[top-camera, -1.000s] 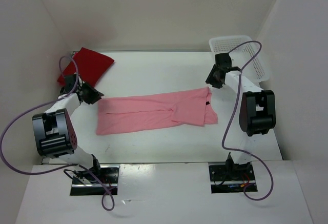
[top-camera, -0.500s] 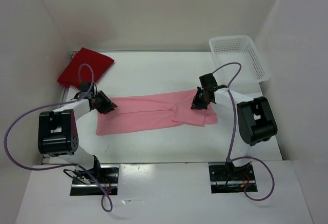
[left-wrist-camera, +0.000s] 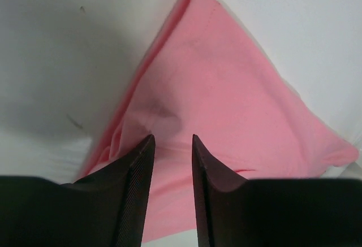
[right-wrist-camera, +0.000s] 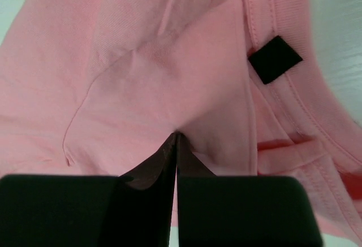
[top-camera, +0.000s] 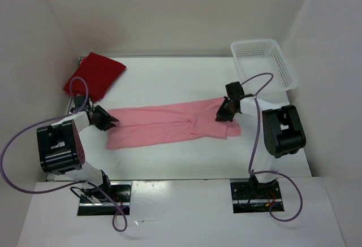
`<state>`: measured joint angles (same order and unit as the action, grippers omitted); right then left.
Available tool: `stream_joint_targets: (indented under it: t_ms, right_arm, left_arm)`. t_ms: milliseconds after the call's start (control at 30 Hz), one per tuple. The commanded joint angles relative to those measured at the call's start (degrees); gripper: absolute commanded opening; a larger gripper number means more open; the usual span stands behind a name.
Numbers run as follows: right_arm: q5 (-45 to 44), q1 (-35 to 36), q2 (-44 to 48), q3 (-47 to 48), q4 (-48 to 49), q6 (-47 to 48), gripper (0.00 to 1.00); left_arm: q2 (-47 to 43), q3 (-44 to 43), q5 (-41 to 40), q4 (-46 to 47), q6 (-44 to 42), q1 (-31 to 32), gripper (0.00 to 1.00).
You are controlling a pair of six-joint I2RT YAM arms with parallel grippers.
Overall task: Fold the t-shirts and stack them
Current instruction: Fold the other side of the tshirt into a rectangle, then rotate the tshirt 90 degrees
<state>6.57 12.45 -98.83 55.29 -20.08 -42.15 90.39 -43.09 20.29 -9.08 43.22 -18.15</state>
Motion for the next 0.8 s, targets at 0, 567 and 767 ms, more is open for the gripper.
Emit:
stream_joint_targets:
  t_ms: [0,567,767]
  right_arm:
    - [-1.0,-0.1,4.4,3.7,-1.2,0.8,0.05]
    - [2.2,3.6,-6.1,8.5,1.3,0.8,0.00]
    - [2.2,3.6,-19.1,24.3,1.3,2.0,0.00]
  left_arm:
    - [-7.1,-2.7,-2.5,-3.8,-3.6,-0.4,0.40]
    - [-13.8,-8.3,-0.3,-4.8,-7.4,12.7,0.32]
    - [-14.9,-8.3,3.0,-6.7,-8.1,18.7,0.30]
